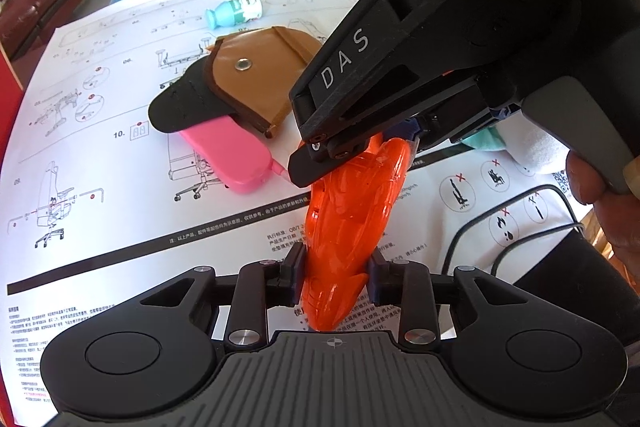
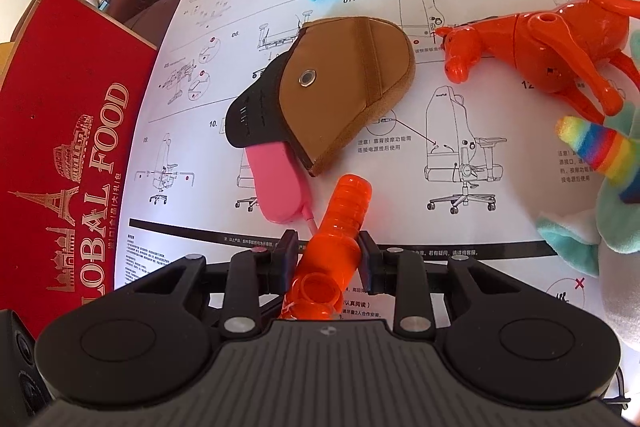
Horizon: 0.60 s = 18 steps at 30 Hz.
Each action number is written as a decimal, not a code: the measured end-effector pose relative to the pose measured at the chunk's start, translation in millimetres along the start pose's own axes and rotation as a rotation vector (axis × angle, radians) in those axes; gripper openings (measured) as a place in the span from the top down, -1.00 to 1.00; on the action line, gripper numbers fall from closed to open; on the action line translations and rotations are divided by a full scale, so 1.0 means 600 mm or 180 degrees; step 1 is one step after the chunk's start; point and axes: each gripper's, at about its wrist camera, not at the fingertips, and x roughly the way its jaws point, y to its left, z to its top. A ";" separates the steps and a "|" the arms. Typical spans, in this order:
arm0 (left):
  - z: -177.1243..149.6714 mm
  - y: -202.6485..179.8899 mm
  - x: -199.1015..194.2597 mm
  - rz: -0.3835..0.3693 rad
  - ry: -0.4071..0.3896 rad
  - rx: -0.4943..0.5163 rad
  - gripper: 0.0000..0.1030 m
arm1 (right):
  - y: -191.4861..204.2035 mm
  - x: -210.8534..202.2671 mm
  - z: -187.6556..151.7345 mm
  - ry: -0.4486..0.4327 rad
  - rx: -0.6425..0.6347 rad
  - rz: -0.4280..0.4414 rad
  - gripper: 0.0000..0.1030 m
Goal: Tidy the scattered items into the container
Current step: 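Lift the orange toy gun off the sheet with both grippers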
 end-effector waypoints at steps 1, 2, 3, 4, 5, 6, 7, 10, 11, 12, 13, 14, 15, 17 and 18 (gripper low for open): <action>-0.001 0.000 0.000 -0.0005 0.0004 -0.0006 0.45 | -0.001 0.000 -0.001 -0.0002 0.0006 0.0005 0.32; -0.001 0.000 -0.001 -0.0015 0.0009 -0.0019 0.45 | -0.001 -0.001 -0.003 -0.0004 0.0016 0.0010 0.32; -0.001 0.001 -0.002 -0.0024 0.0015 -0.0034 0.45 | -0.001 -0.001 -0.003 -0.0004 0.0028 0.0014 0.31; -0.001 0.001 -0.002 -0.0023 0.0019 -0.0041 0.45 | -0.002 -0.002 -0.004 0.0006 0.0051 0.0028 0.27; -0.001 0.000 -0.002 -0.0007 0.0024 -0.0037 0.47 | -0.004 -0.002 -0.004 0.0016 0.0094 0.0045 0.25; -0.001 -0.001 -0.001 0.0020 0.0027 -0.0023 0.49 | -0.006 -0.003 -0.004 0.0022 0.0132 0.0075 0.19; -0.001 -0.002 -0.001 0.0040 0.0034 -0.0010 0.49 | -0.007 -0.003 -0.005 0.0021 0.0140 0.0095 0.16; -0.003 -0.006 -0.001 0.0074 0.0041 0.0000 0.48 | -0.001 -0.006 -0.009 -0.0025 0.0051 0.0067 0.17; -0.003 -0.006 -0.001 0.0076 0.0047 -0.0013 0.46 | 0.000 -0.007 -0.011 -0.0033 0.0035 0.0070 0.22; -0.003 -0.005 -0.001 0.0078 0.0052 -0.0022 0.45 | 0.000 -0.008 -0.012 -0.0043 0.0028 0.0089 0.28; -0.003 -0.005 -0.002 0.0080 0.0054 -0.0024 0.45 | 0.001 -0.011 -0.013 -0.0059 0.0009 0.0088 0.28; -0.002 -0.006 -0.002 0.0088 0.0054 -0.0020 0.45 | 0.003 -0.012 -0.014 -0.0073 -0.0020 0.0087 0.28; -0.003 -0.006 -0.003 0.0097 0.0052 -0.0015 0.46 | 0.006 -0.014 -0.016 -0.0090 -0.0052 0.0095 0.29; -0.004 -0.008 -0.005 0.0125 0.0050 -0.0006 0.46 | 0.011 -0.017 -0.016 -0.0105 -0.0077 0.0119 0.32; -0.004 -0.008 -0.006 0.0143 0.0047 -0.0001 0.46 | 0.012 -0.019 -0.016 -0.0112 -0.0087 0.0126 0.35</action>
